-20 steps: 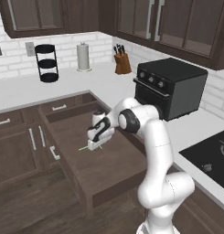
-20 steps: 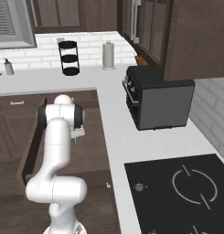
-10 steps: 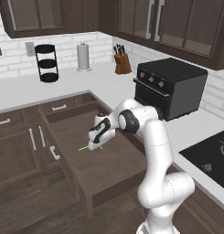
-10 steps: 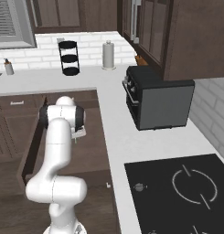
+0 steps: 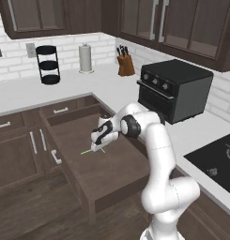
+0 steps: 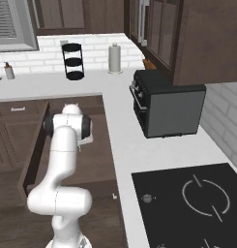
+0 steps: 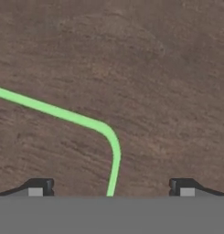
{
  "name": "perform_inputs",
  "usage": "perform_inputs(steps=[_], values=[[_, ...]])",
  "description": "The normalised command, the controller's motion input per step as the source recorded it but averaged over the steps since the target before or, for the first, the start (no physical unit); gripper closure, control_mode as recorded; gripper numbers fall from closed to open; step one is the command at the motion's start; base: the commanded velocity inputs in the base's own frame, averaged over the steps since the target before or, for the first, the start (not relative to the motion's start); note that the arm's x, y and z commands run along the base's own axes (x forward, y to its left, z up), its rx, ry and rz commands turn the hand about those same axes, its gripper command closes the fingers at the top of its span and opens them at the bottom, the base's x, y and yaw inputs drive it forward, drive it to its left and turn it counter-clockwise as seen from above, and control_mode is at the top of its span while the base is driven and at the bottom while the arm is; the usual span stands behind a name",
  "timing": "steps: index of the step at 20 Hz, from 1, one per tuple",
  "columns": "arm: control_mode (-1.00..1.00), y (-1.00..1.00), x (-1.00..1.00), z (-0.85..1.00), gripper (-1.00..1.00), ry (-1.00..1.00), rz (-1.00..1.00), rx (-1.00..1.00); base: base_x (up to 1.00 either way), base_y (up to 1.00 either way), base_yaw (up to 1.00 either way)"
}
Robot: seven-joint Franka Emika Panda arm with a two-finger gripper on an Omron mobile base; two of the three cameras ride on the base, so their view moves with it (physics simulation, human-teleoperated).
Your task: Take a straw from the drawer in front and place it inside the glass cup on the dining counter.
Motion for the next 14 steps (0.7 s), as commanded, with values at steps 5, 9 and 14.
perform_inputs(steps=[5,9,14], values=[[-1.0,0.02,0.08,-0.36,-1.0,0.0,0.0,0.0,0.0,0.0,0.0],[-1.0,0.09,0.0,-0.49,-1.0,0.0,0.0,0.0,0.0,0.0,0.0],[-1.0,0.05,0.0,-0.51,1.0,0.0,0.0,0.0,0.0,0.0,0.0]])
